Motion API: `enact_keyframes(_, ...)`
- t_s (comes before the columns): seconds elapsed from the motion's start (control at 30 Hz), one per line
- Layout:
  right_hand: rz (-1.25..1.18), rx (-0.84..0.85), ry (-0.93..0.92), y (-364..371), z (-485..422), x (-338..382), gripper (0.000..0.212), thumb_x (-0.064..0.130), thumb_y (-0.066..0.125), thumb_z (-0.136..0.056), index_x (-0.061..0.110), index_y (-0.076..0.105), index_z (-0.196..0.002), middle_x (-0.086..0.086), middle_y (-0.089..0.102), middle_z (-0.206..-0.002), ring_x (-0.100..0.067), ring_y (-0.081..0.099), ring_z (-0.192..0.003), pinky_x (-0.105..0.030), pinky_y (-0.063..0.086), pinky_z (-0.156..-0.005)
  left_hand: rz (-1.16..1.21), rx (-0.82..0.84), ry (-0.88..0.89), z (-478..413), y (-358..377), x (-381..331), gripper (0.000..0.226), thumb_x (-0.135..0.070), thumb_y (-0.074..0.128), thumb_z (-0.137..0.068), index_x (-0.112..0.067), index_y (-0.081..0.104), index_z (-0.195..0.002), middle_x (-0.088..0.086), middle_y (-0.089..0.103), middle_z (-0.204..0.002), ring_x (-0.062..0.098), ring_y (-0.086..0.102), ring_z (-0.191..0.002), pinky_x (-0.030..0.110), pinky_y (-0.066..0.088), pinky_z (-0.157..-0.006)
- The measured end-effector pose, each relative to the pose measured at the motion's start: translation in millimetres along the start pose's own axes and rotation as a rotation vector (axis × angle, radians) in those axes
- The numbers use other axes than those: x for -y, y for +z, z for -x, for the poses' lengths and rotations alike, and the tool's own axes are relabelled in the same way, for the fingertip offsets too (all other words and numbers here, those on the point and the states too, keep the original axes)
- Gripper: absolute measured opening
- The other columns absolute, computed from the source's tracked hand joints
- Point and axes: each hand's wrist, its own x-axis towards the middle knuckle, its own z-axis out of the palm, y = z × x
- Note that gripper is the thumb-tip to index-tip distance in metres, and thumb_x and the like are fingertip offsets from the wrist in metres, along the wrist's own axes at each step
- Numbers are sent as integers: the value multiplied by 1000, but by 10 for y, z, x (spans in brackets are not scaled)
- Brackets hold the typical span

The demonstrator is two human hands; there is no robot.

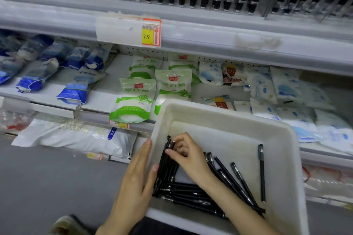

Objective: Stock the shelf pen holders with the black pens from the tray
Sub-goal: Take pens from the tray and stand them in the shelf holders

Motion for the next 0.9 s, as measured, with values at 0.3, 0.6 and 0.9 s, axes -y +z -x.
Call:
enact_keyframes(0.3,-148,353,232,133,161,-128,16,0,73,-79,14,68,-85,-5,69,-85,-11,66,-80,-24,53,-75,48,1,-7,-20,-22,-47,52,-50,30,-95,-38,30,-145,-33,24,-150,-6,22,-140,7,16,-110)
enact_keyframes(0.6,175,285,-30,-260,155,512,21,22,47,-99,16,64,-109,2,63,-74,-6,61,-68,-22,50,-65,73,-66,122,-323,-218,-470,53,-47,29,-96,-31,30,-147,-33,21,-150,-10,21,-139,4,15,-108)
enact_keyframes(0.9,228,99,-191,-1295,404,1413,21,17,69,-86,25,70,-105,-12,59,-88,-5,55,-66,-20,45,-59,-101,-128,539,-847,-384,-1042,33,-35,49,-91,-15,68,-109,-9,61,-101,-2,54,-97,3,33,-88)
